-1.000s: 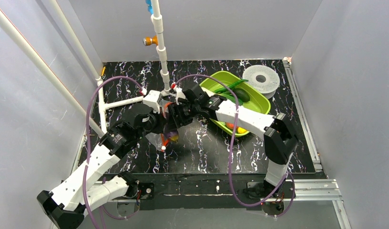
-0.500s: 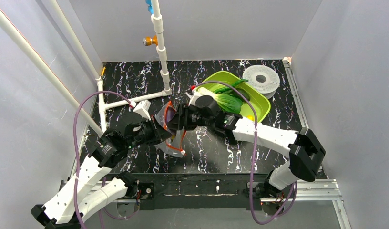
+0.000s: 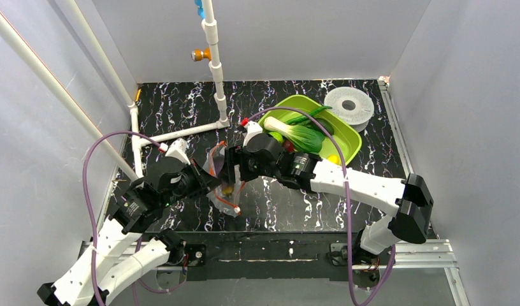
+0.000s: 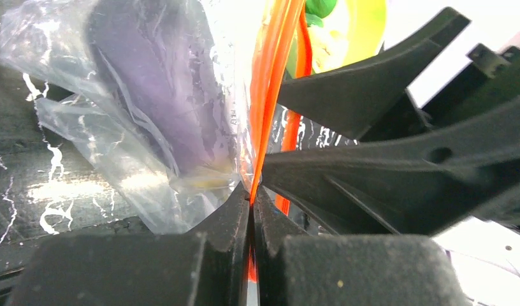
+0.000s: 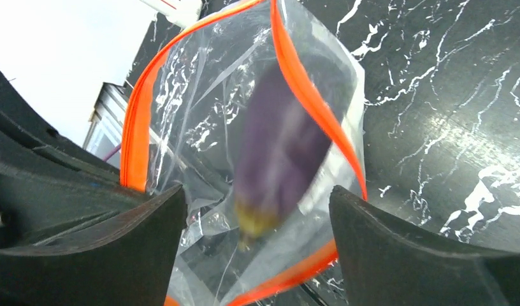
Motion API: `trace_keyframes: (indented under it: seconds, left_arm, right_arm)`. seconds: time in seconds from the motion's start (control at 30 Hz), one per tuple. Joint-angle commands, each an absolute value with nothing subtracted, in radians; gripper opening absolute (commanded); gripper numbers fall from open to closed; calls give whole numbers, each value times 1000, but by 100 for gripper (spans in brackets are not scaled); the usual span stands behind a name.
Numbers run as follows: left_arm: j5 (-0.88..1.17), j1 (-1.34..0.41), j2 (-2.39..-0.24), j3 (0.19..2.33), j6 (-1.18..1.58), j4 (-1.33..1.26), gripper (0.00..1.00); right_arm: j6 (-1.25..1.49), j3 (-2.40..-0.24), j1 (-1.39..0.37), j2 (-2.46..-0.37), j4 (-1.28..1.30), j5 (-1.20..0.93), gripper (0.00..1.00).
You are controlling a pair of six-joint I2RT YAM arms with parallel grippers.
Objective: Place the food in the zip-top bag and seal the zipper
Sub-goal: Place the fake vegetable in the zipper food storage bag.
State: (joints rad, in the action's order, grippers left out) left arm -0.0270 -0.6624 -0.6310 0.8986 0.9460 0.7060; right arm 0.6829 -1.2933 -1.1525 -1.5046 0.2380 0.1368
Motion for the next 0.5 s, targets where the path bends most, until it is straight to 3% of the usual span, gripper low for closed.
trace_keyframes:
  seconds: [0.0, 0.27, 0.47]
  left_arm:
    - [-110, -663, -647, 947, 948, 718, 0]
    - [-147, -663, -684, 1002, 879, 728, 0]
    - [-175, -663, -784, 1216, 742, 808, 0]
  right_arm:
    - [654, -1377, -1161, -1457, 361, 115, 91]
    - [635, -1305, -1163, -1289, 388, 163, 92]
    - [583, -1246, -1158, -1107, 468, 411, 98]
